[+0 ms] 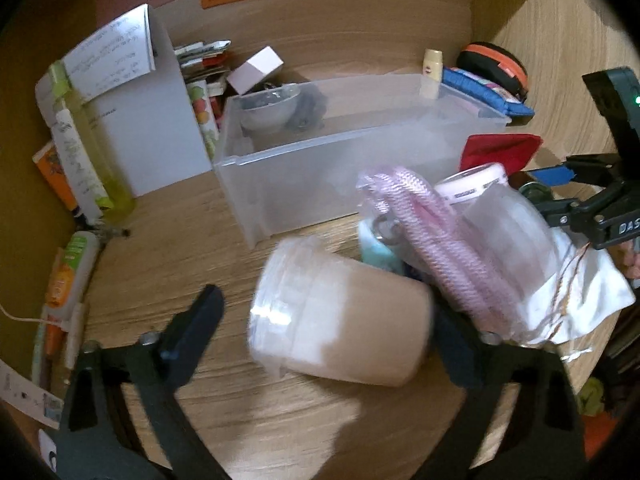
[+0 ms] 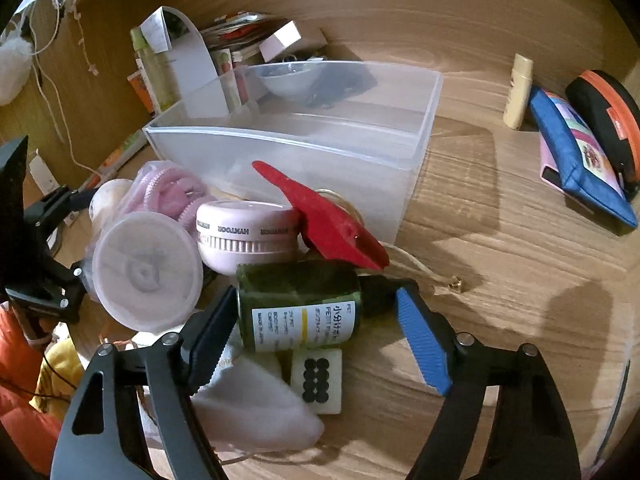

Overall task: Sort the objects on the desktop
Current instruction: 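Grasp the white cream jar with left tool while right tool grasps the green dropper bottle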

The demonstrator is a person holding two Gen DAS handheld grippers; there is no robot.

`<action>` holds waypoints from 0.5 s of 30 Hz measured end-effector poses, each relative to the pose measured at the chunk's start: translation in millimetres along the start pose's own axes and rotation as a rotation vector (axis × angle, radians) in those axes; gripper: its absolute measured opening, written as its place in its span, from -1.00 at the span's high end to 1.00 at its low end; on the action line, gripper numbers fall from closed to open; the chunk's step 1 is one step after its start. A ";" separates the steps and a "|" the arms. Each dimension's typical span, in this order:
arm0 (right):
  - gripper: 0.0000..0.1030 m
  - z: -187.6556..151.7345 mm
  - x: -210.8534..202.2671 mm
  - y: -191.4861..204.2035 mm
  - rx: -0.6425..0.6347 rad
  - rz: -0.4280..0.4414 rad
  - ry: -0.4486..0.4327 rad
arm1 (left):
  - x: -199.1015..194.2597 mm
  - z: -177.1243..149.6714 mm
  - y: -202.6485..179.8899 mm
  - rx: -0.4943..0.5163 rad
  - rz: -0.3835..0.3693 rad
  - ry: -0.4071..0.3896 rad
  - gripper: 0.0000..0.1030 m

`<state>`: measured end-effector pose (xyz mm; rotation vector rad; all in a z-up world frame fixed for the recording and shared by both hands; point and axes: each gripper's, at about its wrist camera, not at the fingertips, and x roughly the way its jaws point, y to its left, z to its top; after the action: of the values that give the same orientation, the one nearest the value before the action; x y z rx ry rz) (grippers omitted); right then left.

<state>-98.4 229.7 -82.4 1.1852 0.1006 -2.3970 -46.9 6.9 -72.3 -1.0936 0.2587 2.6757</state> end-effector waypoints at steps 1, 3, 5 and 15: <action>-0.44 0.0 -0.6 0.5 -0.006 -0.002 -0.001 | 0.6 1.4 0.2 -0.008 -0.016 0.003 -0.37; -0.42 -0.8 -2.4 0.4 -0.010 -0.009 -0.011 | 2.0 3.7 0.5 -0.020 -0.006 -0.003 -0.35; -0.41 -1.8 -2.9 -0.3 -0.007 -0.016 -0.012 | 2.5 3.3 2.7 -0.032 0.013 -0.012 -0.34; -0.41 -2.3 -28.7 -9.7 0.037 -0.047 -0.087 | -10.8 1.3 25.2 -0.169 0.072 -0.040 -0.30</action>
<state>-85.9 249.6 -63.2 1.1045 0.0570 -2.4977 -47.5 -18.5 -61.9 -1.0954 0.0669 2.8237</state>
